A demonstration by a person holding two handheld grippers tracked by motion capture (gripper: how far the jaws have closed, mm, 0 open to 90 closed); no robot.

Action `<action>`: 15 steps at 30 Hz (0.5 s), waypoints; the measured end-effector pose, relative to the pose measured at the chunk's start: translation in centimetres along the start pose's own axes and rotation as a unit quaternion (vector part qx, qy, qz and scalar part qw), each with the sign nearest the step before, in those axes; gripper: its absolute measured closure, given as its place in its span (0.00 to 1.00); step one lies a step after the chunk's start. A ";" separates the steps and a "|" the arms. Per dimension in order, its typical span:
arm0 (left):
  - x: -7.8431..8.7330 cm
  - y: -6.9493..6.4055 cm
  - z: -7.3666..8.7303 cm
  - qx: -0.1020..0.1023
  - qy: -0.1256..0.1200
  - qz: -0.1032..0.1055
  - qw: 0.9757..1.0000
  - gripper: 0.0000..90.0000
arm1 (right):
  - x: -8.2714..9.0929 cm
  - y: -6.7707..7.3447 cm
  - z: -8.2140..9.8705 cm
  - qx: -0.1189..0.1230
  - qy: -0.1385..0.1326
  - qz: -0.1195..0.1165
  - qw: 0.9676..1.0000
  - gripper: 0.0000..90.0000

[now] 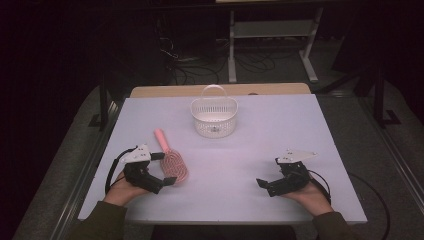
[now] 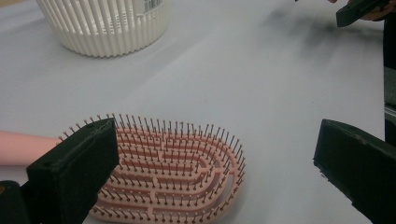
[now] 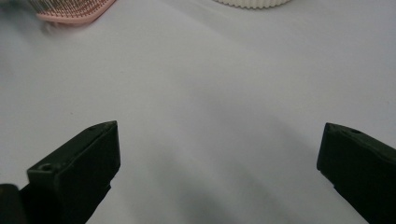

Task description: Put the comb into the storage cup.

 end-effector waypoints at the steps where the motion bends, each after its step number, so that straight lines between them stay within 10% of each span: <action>1: 0.0 0.0 0.0 -0.001 0.001 0.000 1.000 0.00 | 0.0 0.0 0.0 0.000 0.000 0.000 1.000 0.00; 15: -0.2 0.0 -0.6 0.000 0.013 -0.005 1.000 0.01 | 0.5 0.0 0.2 -0.001 -0.006 0.001 1.000 0.00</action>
Point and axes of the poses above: each handheld gripper's, and its own axes: x roughly backward along the jaws, z roughly out of its underside, y roughly to its left, the point moved 2 cm from there along -x, roughly forward along the jaws, and after that the axes turned 13 degrees about x, right-handed, at the moved point
